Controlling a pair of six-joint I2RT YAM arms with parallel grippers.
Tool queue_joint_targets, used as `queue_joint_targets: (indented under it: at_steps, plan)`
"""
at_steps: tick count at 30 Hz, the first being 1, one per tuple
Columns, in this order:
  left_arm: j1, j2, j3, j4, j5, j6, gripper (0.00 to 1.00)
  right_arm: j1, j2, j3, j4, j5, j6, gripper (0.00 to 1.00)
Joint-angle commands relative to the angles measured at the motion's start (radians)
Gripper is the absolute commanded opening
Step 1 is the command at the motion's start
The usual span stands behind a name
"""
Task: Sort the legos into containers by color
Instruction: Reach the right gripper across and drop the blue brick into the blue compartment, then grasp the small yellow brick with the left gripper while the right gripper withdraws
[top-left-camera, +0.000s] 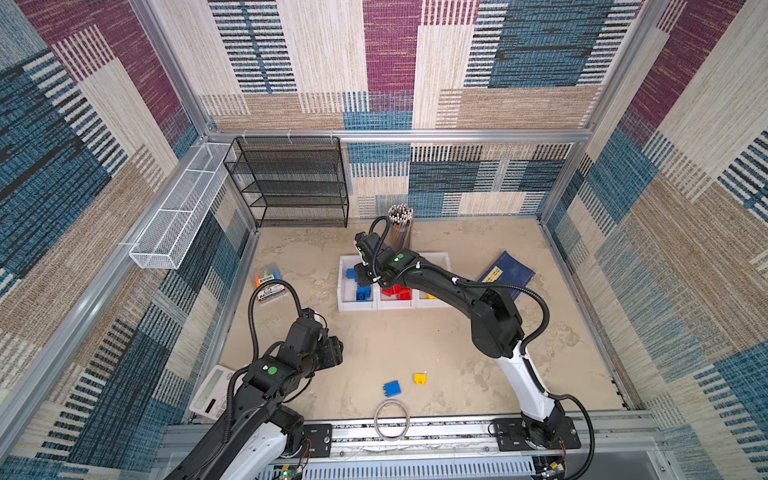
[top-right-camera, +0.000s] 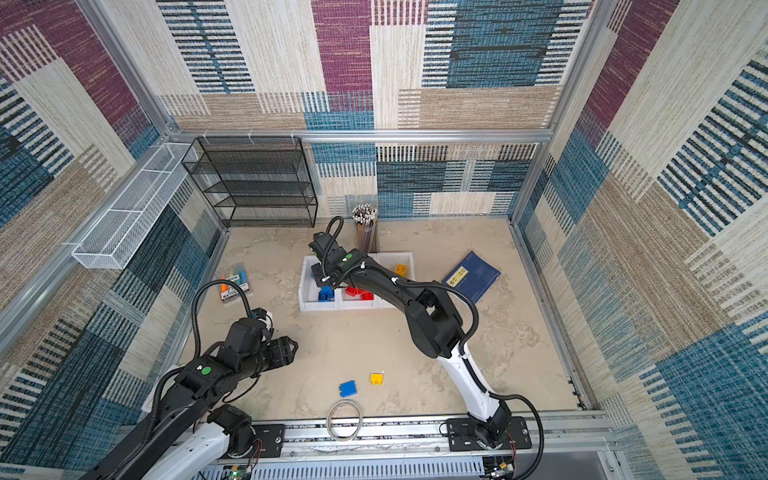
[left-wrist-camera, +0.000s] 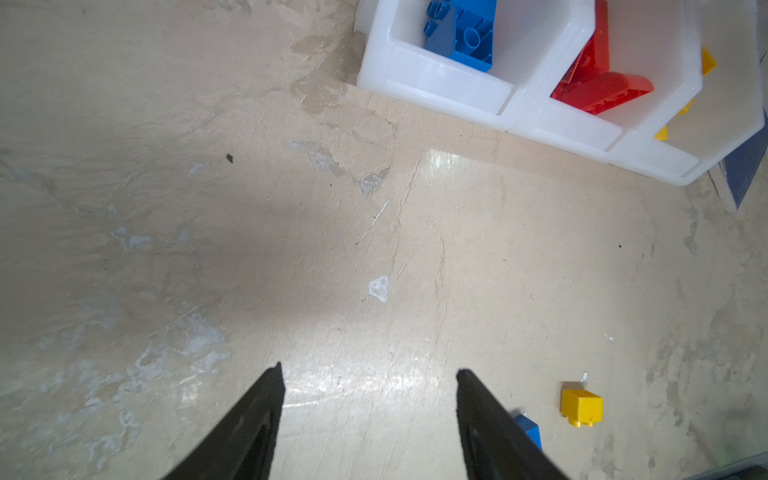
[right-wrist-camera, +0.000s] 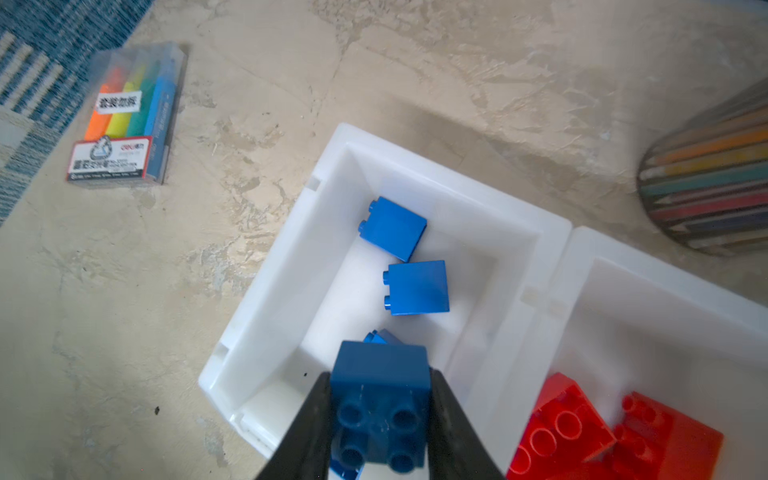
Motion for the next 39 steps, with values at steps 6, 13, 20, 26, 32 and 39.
queue_joint_targets:
  at_steps: [6,13,20,26,32,39]
  plan:
    - [0.000,0.000,-0.003,0.002,0.031,-0.023,0.69,0.000,0.035,0.081,-0.042,-0.012,-0.017,0.67]
    - [0.000,0.006,-0.004,0.019,0.051,-0.014,0.69,-0.001,0.003,0.071,-0.049,-0.008,-0.008,0.73]
    - [-0.004,0.040,0.015,0.033,0.096,0.020,0.70,-0.001,-0.129,-0.018,-0.021,0.034,-0.003,0.74]
    - [-0.088,0.142,0.066,0.084,0.119,0.082,0.69,-0.043,-0.383,-0.320,0.084,0.082,0.063,0.75]
    - [-0.277,0.336,0.134,0.167,0.082,0.102,0.67,-0.166,-0.670,-0.676,0.130,0.135,0.154,0.75]
    - [-0.442,0.577,0.229,0.264,0.112,0.088,0.66,-0.314,-0.941,-0.979,0.122,0.160,0.219,0.77]
